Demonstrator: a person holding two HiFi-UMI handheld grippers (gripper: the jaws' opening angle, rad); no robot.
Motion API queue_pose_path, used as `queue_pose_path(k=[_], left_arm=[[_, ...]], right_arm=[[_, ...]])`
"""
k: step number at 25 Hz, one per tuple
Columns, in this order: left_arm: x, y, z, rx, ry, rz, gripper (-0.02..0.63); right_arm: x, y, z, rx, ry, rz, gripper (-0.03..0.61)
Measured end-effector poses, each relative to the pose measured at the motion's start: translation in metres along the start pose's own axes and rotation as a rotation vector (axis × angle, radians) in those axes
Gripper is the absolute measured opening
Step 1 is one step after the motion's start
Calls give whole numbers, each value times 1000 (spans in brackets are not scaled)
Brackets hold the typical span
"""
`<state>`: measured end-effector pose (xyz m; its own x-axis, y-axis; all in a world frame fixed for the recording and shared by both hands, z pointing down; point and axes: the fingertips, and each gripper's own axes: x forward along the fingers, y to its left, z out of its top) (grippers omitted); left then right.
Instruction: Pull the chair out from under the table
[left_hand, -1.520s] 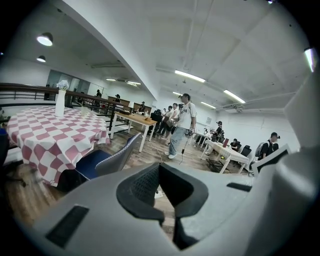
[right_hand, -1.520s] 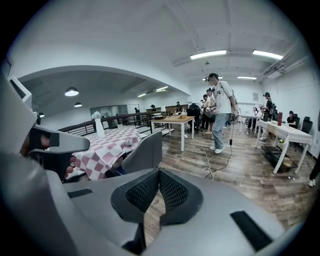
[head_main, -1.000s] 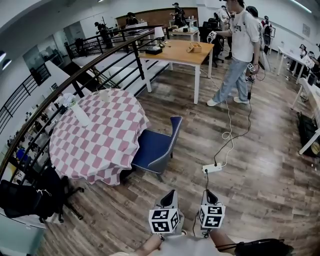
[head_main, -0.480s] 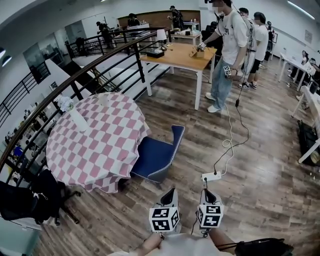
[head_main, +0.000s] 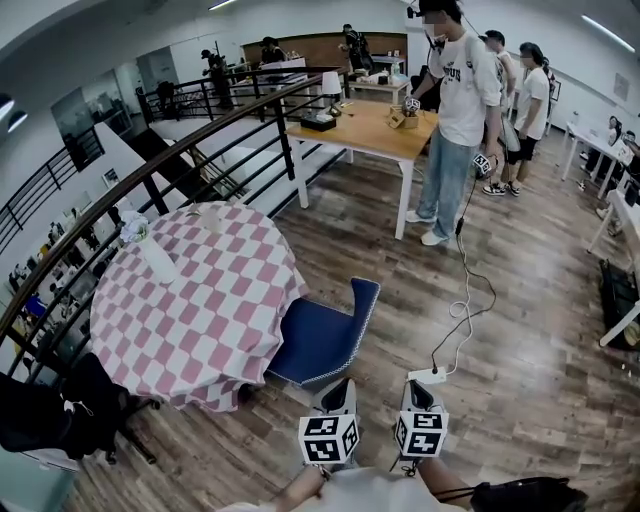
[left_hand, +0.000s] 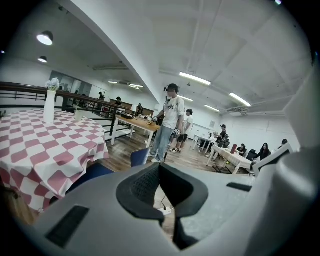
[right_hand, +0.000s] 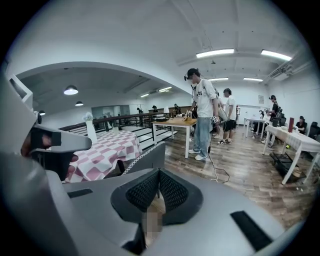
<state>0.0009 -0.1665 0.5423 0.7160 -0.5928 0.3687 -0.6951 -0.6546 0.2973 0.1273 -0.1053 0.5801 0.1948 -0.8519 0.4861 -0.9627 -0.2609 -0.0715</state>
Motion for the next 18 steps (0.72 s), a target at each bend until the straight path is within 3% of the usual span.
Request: queue_pose_path(k=[8, 18], left_arm=[[38, 24, 20, -20, -6, -15, 3], [62, 49, 4, -81, 45, -12, 3]], right_arm=[[41, -1, 24, -8, -2, -19, 17], [60, -9, 9, 18, 56, -61, 17]])
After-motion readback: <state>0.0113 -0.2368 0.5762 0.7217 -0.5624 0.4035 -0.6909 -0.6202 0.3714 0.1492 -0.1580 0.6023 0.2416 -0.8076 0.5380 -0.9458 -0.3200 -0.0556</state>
